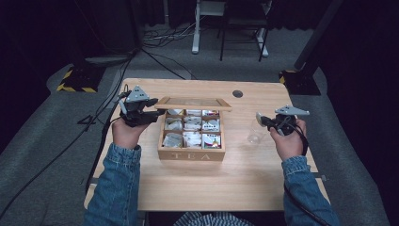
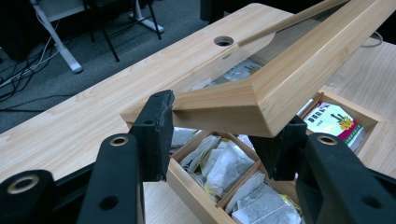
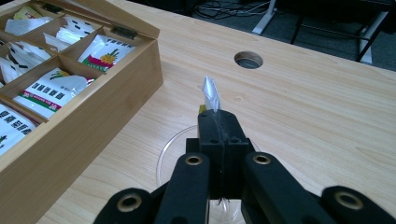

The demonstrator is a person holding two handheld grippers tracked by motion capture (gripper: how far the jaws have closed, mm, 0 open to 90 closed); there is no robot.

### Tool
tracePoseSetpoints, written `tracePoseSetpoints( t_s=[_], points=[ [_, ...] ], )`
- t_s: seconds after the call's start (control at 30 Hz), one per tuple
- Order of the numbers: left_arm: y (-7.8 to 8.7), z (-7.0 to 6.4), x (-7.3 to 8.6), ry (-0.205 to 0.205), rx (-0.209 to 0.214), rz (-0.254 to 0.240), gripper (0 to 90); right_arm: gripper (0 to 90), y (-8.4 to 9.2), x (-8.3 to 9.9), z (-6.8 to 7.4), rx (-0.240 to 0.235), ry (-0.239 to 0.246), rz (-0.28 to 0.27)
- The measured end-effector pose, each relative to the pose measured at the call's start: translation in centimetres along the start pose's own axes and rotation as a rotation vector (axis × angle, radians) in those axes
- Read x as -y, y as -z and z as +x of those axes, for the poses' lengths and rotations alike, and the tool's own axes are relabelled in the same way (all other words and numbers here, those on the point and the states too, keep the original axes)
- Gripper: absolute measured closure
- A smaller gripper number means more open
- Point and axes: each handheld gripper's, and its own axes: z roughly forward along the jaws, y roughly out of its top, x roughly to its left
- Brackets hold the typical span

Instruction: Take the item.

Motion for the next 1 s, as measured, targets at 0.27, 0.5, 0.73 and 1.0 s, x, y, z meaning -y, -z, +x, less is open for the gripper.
tracePoseSetpoints(
  t_s=[0.27, 0.5, 0.73, 1.0],
  points=[
    [0.0, 0.0, 0.0, -0.002, -0.001, 0.002, 51.2, 65.9, -0.1, 0.6, 0.1, 0.029, 0.025, -0.012],
    [0.0, 0.0, 0.0, -0.003, -0.001, 0.002, 51.2, 59.8, 0.5, 1.2, -0.8, 0.050, 0.004, -0.008],
    [0.0, 0.0, 0.0, -0.003, -0.001, 0.006, 51.2, 56.5, 1.3, 1.9, -1.9, 0.063, -0.017, 0.003],
    [0.0, -0.1, 0.0, -0.008, -0.001, 0.013, 51.1, 52.5, 2.0, 3.3, -3.4, 0.070, -0.041, 0.036]
  ],
)
